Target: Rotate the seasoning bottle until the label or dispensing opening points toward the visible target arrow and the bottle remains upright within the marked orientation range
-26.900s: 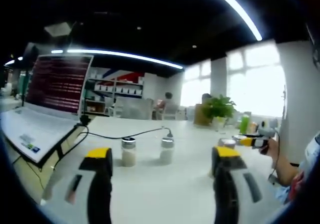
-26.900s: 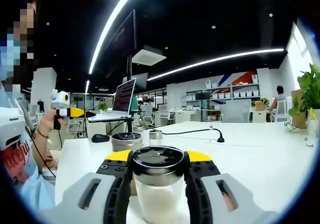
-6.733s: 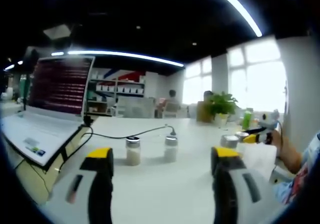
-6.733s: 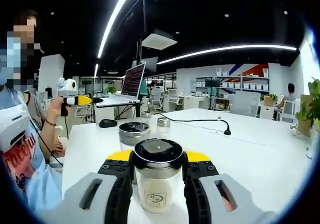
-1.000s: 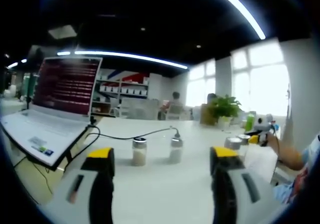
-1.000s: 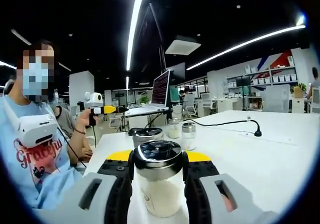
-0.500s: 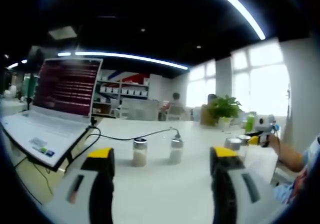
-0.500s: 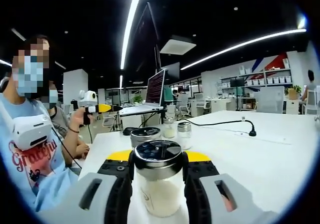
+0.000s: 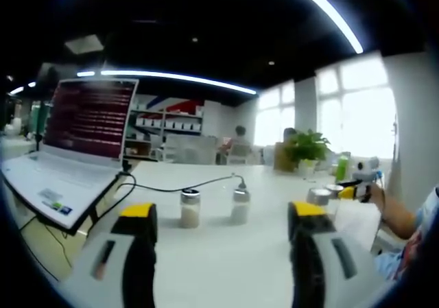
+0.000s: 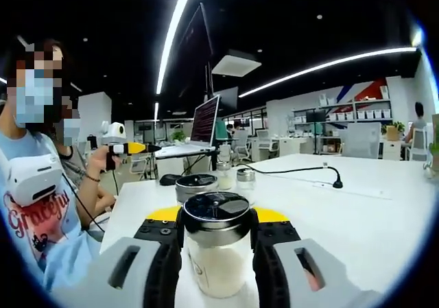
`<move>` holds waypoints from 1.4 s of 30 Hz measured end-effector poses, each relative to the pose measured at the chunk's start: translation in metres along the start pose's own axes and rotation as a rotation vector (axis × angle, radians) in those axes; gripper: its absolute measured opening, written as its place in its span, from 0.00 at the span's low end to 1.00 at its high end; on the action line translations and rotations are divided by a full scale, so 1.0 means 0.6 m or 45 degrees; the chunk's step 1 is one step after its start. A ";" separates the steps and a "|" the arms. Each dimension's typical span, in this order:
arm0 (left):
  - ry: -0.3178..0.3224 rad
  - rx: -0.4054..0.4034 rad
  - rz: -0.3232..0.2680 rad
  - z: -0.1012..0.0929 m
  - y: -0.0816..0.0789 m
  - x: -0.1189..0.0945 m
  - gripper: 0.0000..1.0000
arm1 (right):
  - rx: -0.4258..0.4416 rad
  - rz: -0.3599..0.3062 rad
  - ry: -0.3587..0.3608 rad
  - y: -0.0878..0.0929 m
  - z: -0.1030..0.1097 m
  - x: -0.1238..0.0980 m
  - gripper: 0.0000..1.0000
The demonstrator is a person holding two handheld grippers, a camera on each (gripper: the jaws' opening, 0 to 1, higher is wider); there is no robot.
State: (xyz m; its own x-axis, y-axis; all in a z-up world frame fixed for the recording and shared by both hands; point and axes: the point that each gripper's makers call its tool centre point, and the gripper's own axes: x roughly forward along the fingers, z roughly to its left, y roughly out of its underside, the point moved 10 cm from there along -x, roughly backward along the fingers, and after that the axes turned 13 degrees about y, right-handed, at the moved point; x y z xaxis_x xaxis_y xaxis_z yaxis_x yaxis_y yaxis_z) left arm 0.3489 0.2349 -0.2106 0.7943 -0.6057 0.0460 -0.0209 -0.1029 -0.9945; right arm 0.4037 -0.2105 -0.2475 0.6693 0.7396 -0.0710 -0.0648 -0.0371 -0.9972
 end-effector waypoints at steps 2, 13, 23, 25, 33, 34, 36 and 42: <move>-0.001 -0.001 -0.002 0.001 0.000 -0.001 0.83 | -0.009 0.002 0.008 0.000 0.002 0.000 0.38; 0.001 -0.002 0.003 0.001 0.002 0.000 0.83 | -0.034 0.008 0.031 0.000 0.007 0.003 0.38; 0.000 0.000 0.009 -0.001 0.003 0.002 0.83 | -0.039 0.002 0.037 0.002 0.009 0.004 0.38; 0.002 -0.001 0.011 -0.001 0.003 0.002 0.83 | -0.052 -0.001 0.044 0.002 0.011 0.004 0.38; 0.001 0.001 0.008 -0.003 0.003 0.001 0.83 | -0.065 0.013 0.061 0.004 0.012 0.003 0.39; 0.001 0.001 0.007 -0.002 0.003 0.001 0.83 | -0.060 0.018 0.068 0.005 0.011 0.003 0.40; -0.002 0.001 0.006 -0.001 0.003 0.001 0.83 | -0.052 0.022 0.083 0.006 0.009 0.000 0.44; 0.003 0.000 0.013 0.000 0.003 0.003 0.83 | 0.019 -0.057 0.057 0.000 0.009 -0.015 0.48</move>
State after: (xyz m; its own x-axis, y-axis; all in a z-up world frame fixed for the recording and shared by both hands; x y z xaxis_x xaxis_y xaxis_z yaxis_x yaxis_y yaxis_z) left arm 0.3504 0.2336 -0.2125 0.7927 -0.6086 0.0360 -0.0291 -0.0968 -0.9949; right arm 0.3936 -0.2134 -0.2466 0.7044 0.7093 -0.0277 -0.0446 0.0053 -0.9990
